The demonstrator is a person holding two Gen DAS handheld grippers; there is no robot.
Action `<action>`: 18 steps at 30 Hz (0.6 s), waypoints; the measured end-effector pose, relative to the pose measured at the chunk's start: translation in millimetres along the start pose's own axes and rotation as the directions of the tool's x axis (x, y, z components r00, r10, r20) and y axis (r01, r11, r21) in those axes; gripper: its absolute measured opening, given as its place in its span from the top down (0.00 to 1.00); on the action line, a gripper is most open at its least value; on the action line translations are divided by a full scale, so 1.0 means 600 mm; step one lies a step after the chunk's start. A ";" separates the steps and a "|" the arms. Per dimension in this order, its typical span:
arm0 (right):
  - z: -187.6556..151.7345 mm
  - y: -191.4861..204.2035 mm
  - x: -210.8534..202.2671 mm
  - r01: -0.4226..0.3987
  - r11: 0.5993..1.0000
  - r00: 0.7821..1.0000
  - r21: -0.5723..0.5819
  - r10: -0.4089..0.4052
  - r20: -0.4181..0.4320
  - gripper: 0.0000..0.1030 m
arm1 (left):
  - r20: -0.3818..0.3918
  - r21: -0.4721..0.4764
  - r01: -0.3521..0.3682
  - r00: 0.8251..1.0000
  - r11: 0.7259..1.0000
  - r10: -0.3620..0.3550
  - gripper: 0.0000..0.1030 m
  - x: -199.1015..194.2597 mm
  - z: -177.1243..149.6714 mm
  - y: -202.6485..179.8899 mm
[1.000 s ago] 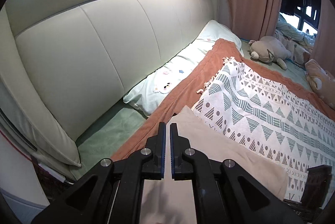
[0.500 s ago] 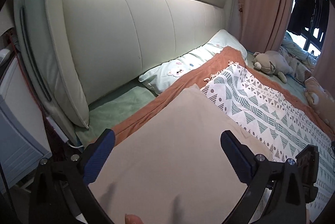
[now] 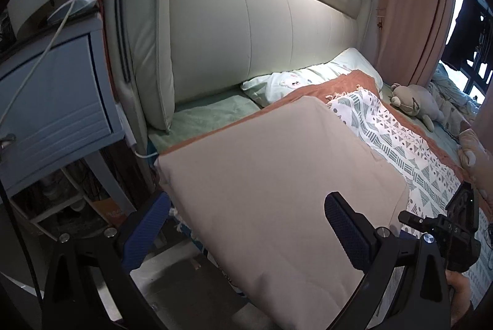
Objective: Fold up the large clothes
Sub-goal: 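Lower the garment onto the stack beside the black clothes and open both grippers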
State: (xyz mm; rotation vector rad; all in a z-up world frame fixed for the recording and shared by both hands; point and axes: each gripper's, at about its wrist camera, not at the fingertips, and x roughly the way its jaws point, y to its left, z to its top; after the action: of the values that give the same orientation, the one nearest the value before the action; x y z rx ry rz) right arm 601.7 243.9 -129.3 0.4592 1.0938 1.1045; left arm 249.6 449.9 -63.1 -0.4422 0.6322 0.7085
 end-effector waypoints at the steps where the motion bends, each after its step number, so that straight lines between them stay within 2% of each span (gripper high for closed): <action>1: -0.001 -0.002 0.003 0.004 1.000 1.000 0.001 -0.004 -0.002 0.41 | -0.010 -0.022 0.000 1.000 1.000 0.000 0.00 0.007 -0.012 0.007; 3: -0.005 -0.003 0.010 0.010 1.000 1.000 -0.002 -0.010 -0.014 0.44 | -0.032 -0.067 0.009 0.999 0.998 -0.011 0.00 0.022 -0.034 0.021; 5: -0.008 -0.003 0.014 0.013 1.000 1.000 -0.010 -0.013 -0.025 0.52 | -0.056 -0.106 0.014 0.998 0.994 -0.020 0.02 0.039 -0.053 0.031; 6: -0.009 -0.004 0.018 0.006 1.000 0.999 -0.006 -0.006 -0.035 0.60 | -0.075 -0.123 0.013 0.997 0.992 -0.023 0.07 0.052 -0.060 0.036; 7: -0.008 -0.006 0.021 0.000 1.000 0.999 0.001 0.000 -0.046 0.73 | -0.095 -0.136 0.006 0.995 0.991 -0.019 0.12 0.064 -0.066 0.040; 8: -0.005 -0.008 0.023 -0.005 1.000 0.999 0.003 0.005 -0.052 0.78 | -0.122 -0.152 -0.011 0.993 0.988 -0.007 0.13 0.078 -0.070 0.045; 9: -0.002 -0.008 0.024 -0.012 1.000 0.999 0.007 0.013 -0.052 0.84 | -0.145 -0.179 -0.018 0.989 0.984 -0.008 0.20 0.091 -0.076 0.053; 10: 0.003 -0.007 0.024 -0.024 1.000 0.998 0.011 0.025 -0.051 0.88 | -0.162 -0.214 -0.005 0.986 0.977 -0.031 0.31 0.103 -0.081 0.061; 12: 0.012 -0.002 0.027 -0.030 0.999 0.998 0.010 0.031 -0.049 0.90 | -0.182 -0.278 0.029 0.980 0.960 -0.082 0.38 0.123 -0.089 0.076; 15: 0.026 0.011 0.039 -0.047 0.999 0.997 -0.006 0.047 -0.054 0.91 | -0.171 -0.310 0.059 0.978 0.949 -0.117 0.54 0.137 -0.081 0.084; 18: 0.042 0.018 0.050 -0.080 0.997 0.995 0.001 0.080 -0.054 0.92 | -0.163 -0.311 0.056 0.980 0.949 -0.111 0.55 0.140 -0.070 0.086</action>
State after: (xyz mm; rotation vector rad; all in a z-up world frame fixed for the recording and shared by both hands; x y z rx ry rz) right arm 619.5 279.7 -124.2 0.4776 1.1300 1.1935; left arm 246.6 499.8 -158.0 -0.8227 0.6704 0.6922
